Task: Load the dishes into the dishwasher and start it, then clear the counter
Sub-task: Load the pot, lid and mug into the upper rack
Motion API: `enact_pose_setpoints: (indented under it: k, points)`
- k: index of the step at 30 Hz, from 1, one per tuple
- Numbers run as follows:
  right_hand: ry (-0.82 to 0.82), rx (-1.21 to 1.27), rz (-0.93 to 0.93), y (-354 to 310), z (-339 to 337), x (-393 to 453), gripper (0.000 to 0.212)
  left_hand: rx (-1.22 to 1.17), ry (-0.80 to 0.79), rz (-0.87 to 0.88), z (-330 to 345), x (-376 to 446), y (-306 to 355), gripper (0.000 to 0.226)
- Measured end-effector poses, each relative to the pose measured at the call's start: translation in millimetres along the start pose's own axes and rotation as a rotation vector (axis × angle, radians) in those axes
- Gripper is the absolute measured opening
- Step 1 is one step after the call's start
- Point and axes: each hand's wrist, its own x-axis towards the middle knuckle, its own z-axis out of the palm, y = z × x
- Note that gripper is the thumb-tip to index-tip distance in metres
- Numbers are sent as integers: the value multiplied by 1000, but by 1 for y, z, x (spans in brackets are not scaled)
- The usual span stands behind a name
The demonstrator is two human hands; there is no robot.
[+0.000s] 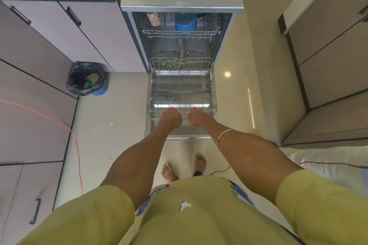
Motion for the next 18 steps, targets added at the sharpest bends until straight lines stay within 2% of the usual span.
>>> enact_pose_setpoints:
  k: [6,10,18]
  points:
    - [-6,-40,-33,-11,-9,15,46,20,56,-31,-10,-5,-17,34]
    - [26,-141,-149,-28,-22,17,43,40,85,-75,-27,-18,-27,34]
    - [22,-236,-254,-96,-31,31,40,11,150,-203,-53,-33,-87,39]
